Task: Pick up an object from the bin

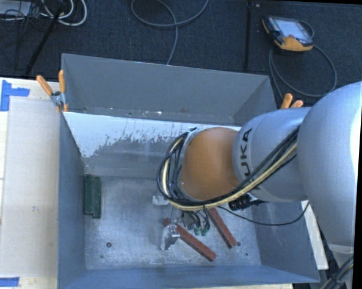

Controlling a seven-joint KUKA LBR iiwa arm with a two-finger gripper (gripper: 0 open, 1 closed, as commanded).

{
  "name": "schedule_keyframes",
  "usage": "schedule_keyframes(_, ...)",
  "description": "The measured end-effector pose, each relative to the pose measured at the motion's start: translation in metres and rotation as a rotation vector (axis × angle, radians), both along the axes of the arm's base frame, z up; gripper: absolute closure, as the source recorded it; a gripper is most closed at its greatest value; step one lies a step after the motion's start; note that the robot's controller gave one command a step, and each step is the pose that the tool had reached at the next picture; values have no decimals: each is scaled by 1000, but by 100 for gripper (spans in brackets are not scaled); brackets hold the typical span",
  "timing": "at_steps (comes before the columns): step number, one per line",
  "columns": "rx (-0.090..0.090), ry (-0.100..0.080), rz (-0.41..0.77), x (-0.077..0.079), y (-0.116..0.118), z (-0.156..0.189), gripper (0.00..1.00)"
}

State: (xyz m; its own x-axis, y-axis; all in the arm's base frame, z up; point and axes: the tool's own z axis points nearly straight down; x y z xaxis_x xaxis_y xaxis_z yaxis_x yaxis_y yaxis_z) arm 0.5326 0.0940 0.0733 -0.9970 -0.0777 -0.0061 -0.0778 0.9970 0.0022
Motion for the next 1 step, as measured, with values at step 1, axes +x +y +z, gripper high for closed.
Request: schedule_keyframes(1,-3,8,173,-29,-60,7,100)
